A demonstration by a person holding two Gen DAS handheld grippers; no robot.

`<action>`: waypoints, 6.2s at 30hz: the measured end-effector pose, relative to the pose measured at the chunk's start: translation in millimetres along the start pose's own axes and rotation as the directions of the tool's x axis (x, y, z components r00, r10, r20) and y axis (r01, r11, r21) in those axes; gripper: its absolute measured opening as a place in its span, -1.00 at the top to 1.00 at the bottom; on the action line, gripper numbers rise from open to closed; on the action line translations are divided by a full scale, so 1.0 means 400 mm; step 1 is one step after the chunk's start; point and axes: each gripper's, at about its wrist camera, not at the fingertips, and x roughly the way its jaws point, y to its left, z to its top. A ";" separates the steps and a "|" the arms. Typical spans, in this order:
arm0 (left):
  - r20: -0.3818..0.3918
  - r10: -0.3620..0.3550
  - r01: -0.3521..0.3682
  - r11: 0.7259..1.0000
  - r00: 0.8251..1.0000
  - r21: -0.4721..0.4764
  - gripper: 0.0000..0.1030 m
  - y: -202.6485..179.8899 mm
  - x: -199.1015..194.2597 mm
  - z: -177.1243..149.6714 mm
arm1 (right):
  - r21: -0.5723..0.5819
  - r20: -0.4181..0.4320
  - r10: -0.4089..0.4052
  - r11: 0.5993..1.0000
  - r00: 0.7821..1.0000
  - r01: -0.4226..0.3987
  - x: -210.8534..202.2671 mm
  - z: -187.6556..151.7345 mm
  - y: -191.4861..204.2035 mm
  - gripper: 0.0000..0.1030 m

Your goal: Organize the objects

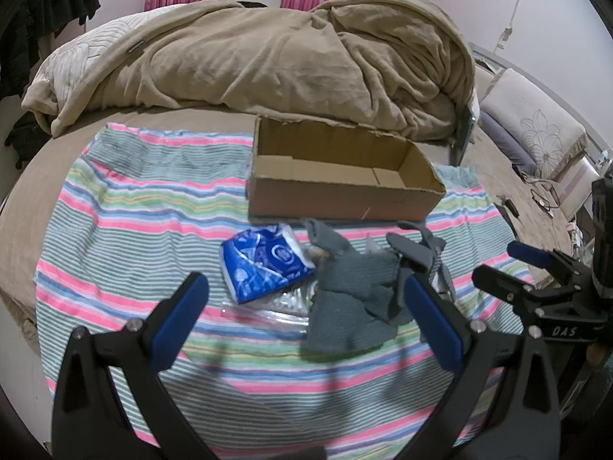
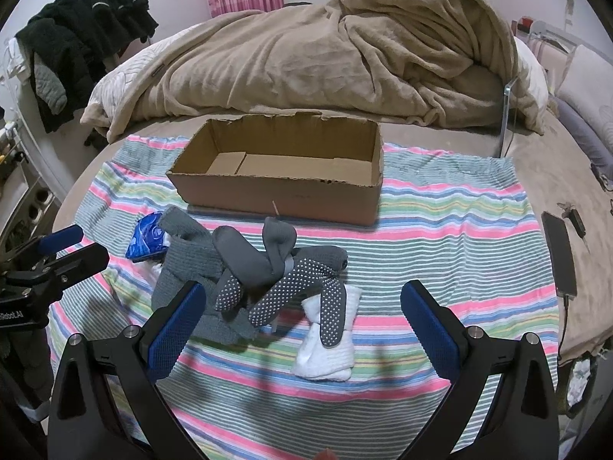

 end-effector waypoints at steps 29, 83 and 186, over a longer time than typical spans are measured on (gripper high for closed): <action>0.000 0.001 -0.001 1.000 1.000 0.003 -0.99 -0.001 -0.007 0.004 | 0.001 -0.009 0.002 1.000 1.000 -0.002 0.003 -0.003 0.002 -1.00; -0.045 0.033 -0.034 0.999 0.998 -0.017 -0.99 0.072 0.084 0.013 | 0.013 -0.078 0.053 0.999 0.996 -0.052 0.074 0.007 0.002 -1.00; 0.144 -0.119 0.112 0.992 0.982 0.053 0.76 -0.031 0.099 0.264 | -0.094 0.132 0.155 0.985 0.979 -0.143 0.063 0.283 -0.095 0.42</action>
